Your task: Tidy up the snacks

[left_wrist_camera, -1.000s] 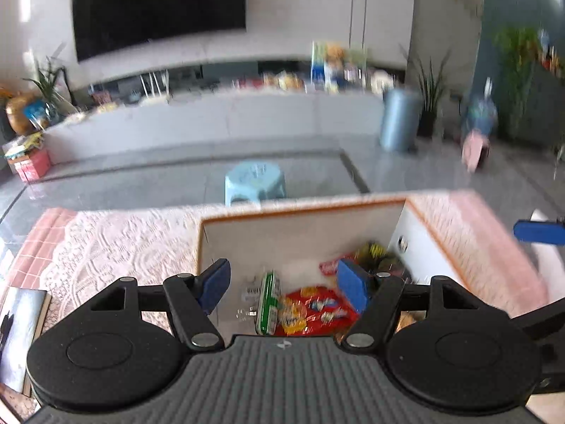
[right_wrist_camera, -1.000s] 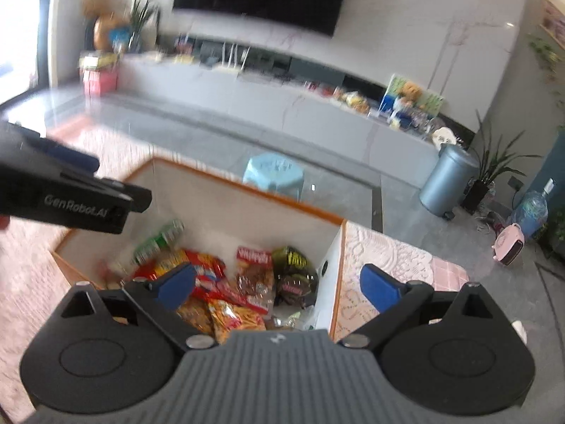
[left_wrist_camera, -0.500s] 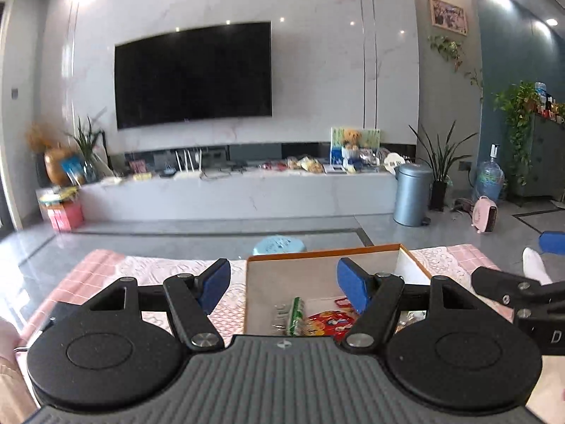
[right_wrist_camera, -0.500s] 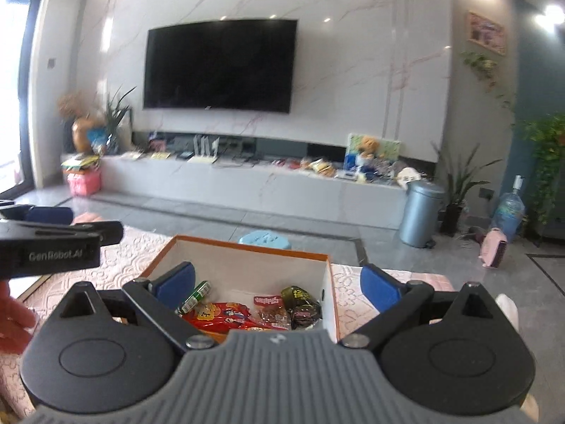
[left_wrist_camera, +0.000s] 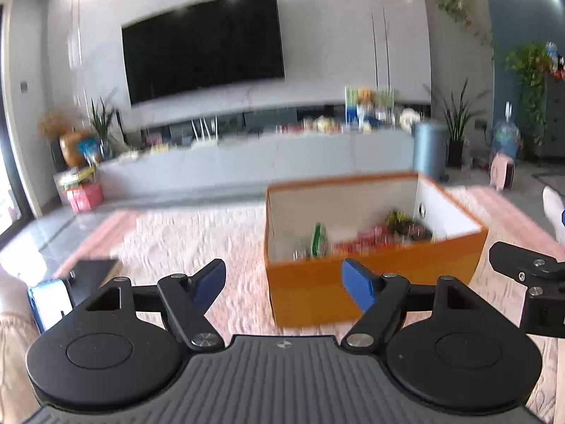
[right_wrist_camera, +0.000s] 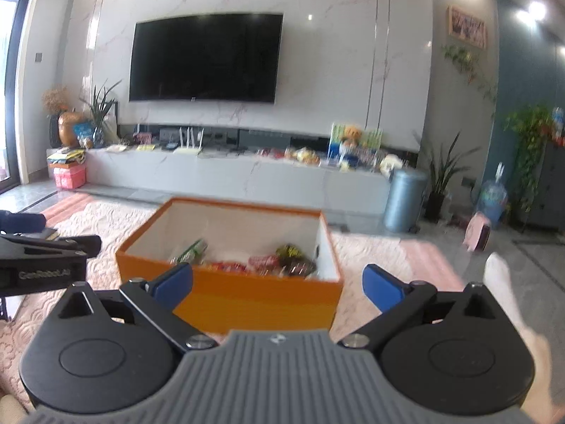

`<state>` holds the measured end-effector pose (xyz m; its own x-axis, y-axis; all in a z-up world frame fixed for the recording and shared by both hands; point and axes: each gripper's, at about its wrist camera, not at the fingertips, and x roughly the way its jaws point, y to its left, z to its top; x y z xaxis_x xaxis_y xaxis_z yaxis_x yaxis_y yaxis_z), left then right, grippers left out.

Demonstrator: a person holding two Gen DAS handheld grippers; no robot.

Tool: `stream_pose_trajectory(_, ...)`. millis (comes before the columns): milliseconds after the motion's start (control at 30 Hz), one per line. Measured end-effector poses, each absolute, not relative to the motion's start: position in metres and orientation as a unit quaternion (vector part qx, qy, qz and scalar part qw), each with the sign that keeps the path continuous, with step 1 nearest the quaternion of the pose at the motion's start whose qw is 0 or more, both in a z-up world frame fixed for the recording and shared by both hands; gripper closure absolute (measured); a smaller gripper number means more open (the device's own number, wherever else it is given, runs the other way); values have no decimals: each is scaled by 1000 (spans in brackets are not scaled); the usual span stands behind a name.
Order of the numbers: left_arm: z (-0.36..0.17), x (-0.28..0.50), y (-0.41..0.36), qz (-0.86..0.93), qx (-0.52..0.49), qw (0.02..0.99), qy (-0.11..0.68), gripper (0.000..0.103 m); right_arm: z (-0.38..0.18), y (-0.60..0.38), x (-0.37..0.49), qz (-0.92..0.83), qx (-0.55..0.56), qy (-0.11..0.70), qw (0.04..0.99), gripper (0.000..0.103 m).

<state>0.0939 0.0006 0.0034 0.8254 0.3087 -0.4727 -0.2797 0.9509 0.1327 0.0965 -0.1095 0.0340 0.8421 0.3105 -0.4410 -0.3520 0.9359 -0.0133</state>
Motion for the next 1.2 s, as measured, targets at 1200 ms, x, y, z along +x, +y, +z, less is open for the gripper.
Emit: stream_pose_trajectory(1200, -29, 93, 1, 151, 31, 929, 336, 15, -9, -106, 126, 168, -32, 301, 938, 4)
